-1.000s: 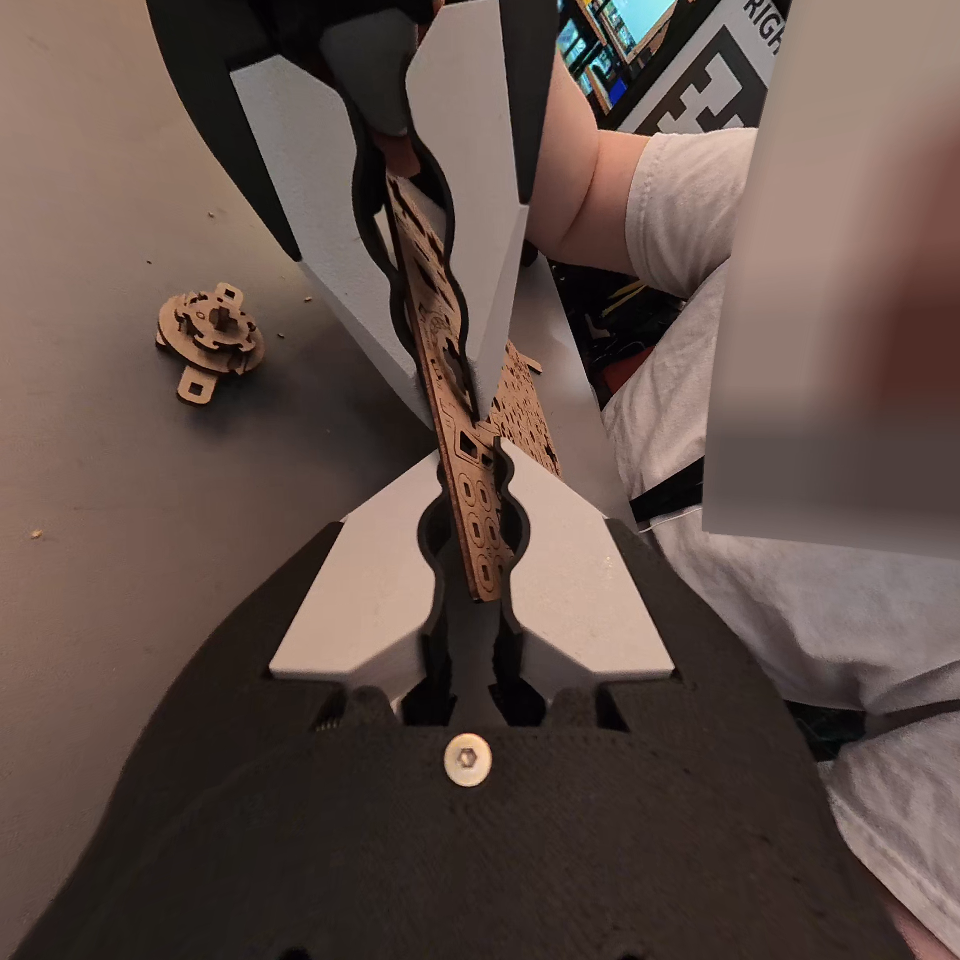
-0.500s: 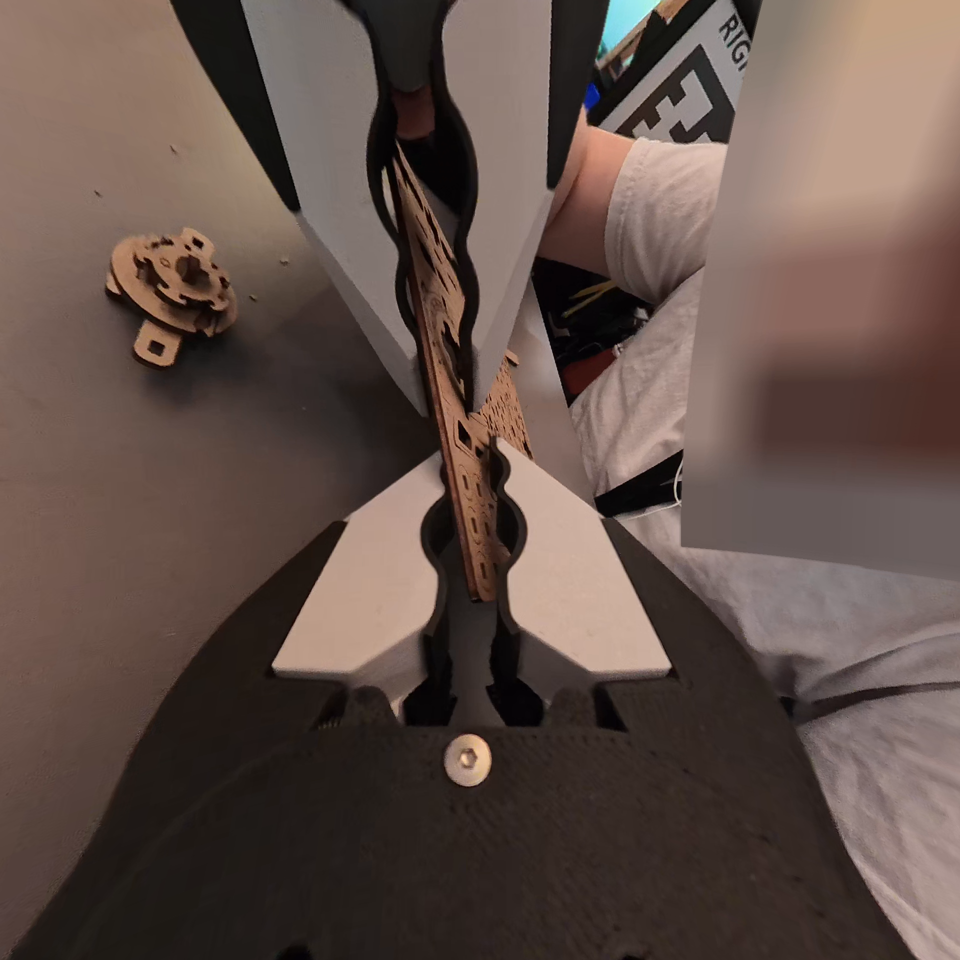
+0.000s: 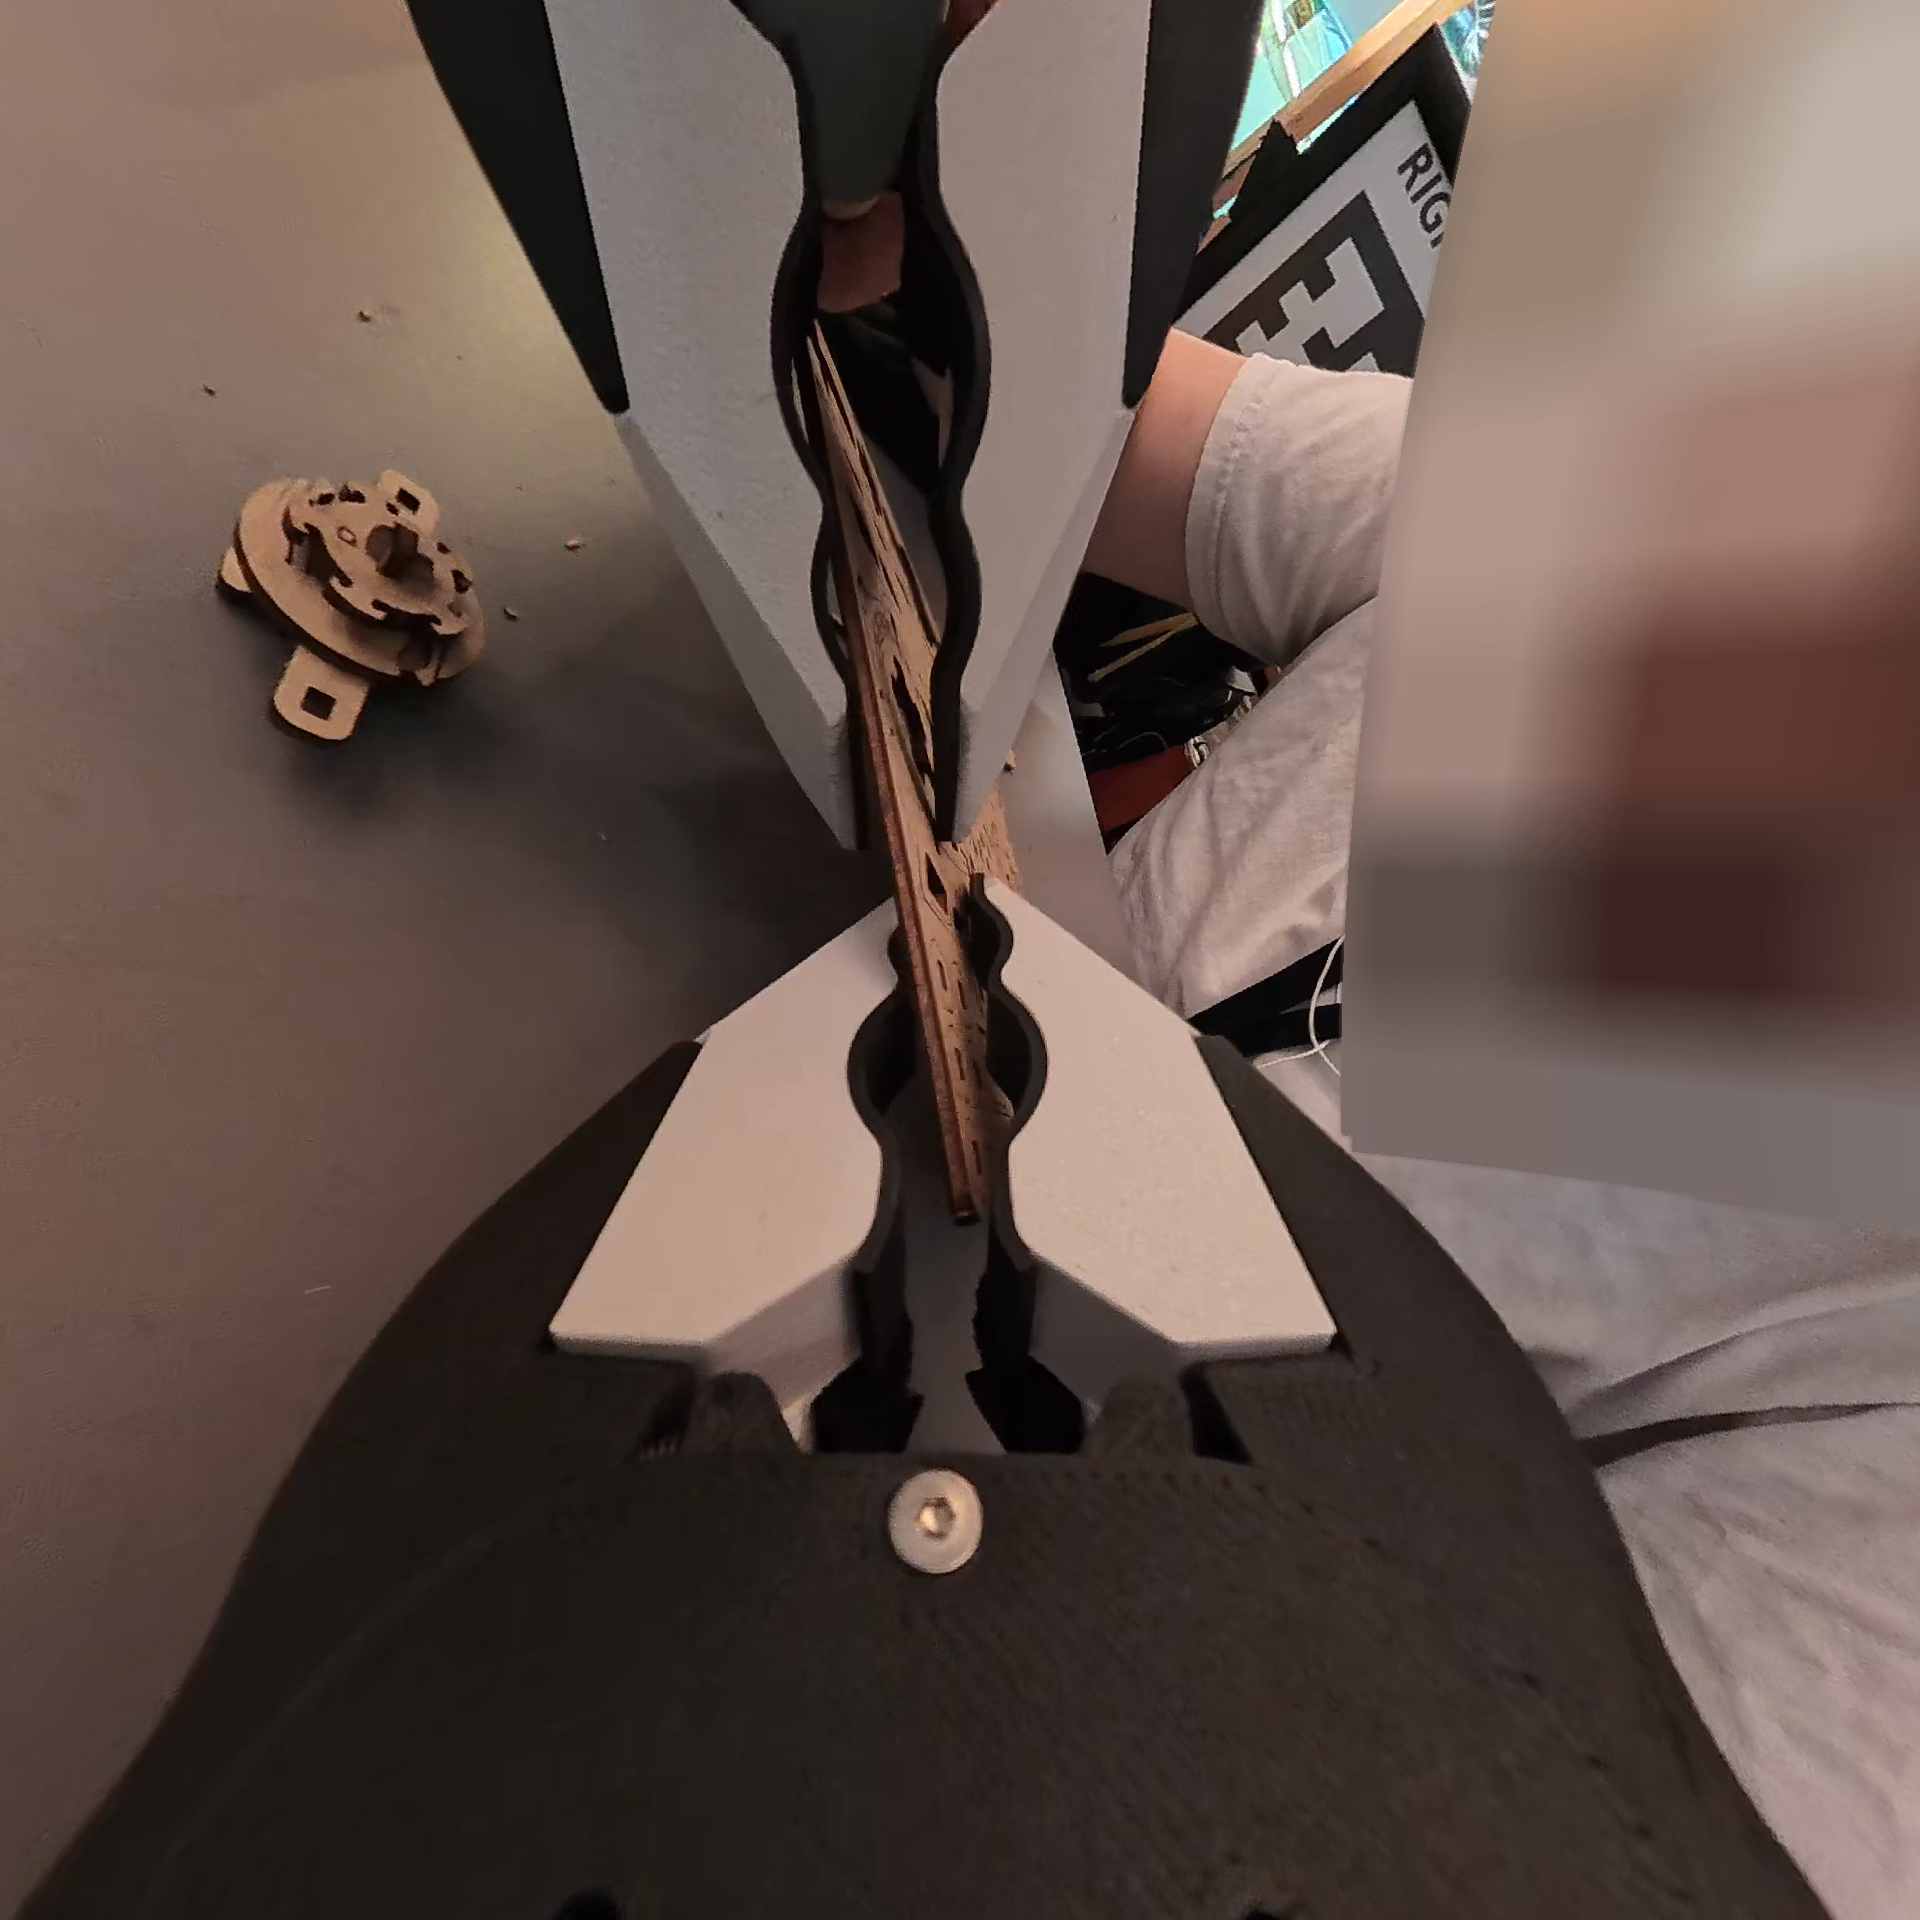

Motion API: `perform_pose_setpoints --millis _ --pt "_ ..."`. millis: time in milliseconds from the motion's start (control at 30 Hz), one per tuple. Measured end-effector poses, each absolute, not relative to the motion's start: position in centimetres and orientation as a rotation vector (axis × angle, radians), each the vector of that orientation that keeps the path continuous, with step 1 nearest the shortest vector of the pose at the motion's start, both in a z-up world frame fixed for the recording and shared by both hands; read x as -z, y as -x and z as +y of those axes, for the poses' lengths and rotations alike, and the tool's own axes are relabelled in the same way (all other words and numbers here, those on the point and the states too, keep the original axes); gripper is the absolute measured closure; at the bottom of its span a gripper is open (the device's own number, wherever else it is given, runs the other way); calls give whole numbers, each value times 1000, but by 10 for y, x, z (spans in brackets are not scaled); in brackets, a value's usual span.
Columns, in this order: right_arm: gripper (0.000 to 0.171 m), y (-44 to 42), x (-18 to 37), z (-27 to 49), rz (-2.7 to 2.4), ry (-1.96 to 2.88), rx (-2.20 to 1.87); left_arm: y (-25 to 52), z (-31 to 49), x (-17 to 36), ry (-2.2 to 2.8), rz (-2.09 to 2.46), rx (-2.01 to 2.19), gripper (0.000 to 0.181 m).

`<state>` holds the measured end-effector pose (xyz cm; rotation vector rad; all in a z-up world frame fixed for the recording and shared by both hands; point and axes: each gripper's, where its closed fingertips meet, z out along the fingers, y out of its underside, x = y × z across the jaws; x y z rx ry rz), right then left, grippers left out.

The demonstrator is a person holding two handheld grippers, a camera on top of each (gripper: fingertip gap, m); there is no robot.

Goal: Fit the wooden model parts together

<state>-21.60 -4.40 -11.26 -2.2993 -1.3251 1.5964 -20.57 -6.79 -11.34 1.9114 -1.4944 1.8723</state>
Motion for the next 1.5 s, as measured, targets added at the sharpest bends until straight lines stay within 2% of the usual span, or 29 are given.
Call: perform_pose_setpoints --millis 1167,1333,1500 --pt "160 215 119 -43 -1443 2276 -1429 206 -67 118 -2055 -1503 -1750 178" --pt "161 215 110 -44 -1356 2270 -1577 204 -66 113 -2020 -1505 -1804 179" --pt "159 213 113 -47 -1385 2284 -1558 205 -67 115 -2010 -1500 -1795 178"
